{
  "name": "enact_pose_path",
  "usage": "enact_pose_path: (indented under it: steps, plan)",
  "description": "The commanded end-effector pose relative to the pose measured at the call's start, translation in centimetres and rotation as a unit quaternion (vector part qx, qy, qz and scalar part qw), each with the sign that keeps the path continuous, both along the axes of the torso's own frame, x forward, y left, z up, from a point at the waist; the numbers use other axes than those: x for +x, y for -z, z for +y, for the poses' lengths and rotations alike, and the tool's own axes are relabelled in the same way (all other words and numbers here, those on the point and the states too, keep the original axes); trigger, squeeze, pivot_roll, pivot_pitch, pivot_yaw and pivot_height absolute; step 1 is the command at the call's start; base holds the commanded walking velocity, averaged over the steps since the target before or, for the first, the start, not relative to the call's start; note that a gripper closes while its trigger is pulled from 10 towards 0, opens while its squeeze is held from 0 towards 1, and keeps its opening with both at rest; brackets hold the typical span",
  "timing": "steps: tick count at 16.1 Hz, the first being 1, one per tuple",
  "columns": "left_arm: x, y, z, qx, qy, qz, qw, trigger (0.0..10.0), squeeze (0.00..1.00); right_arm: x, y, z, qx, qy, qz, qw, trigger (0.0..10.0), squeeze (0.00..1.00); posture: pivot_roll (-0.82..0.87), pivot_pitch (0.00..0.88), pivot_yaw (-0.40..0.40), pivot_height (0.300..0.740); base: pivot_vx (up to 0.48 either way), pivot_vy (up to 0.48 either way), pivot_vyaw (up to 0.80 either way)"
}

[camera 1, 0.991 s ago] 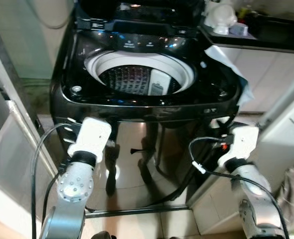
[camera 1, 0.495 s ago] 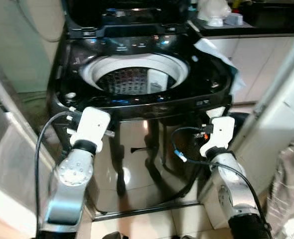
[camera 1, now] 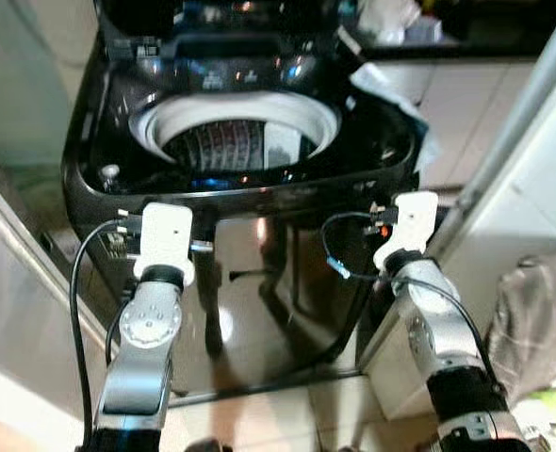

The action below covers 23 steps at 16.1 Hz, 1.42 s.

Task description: Clothes washing

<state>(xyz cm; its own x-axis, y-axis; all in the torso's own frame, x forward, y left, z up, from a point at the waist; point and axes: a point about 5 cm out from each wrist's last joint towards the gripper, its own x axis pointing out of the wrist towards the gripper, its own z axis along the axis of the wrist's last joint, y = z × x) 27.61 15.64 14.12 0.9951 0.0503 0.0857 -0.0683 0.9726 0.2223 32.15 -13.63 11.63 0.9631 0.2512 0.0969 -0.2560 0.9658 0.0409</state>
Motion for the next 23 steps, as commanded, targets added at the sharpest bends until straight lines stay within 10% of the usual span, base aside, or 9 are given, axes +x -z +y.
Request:
enact_pose_path:
  steps: [1,13,23]
  plan:
    - [0.1,-0.1,0.0,-0.001,-0.008,-0.007,1.0,10.0,0.0,0.3,-0.2,-0.1,0.003,-0.001,-0.001,1.0,10.0,0.0,0.06,0.0,-0.026,0.74,0.0,0.0,0.0]
    - [0.4,-0.1,-0.7,0.015,-0.003,-0.016,1.0,10.0,0.0,0.0,0.8,0.4,-0.04,-0.024,0.014,0.999,10.0,0.0,0.05,0.0,-0.026,0.74,-0.202,0.0,-0.05]
    - [1.3,0.6,-0.9,0.051,0.033,-0.006,0.998,10.0,0.0,0.1,1.5,-2.6,-0.045,0.079,0.018,0.996,10.0,0.0,0.03,0.0,-0.017,0.74,0.0,0.0,-0.6]
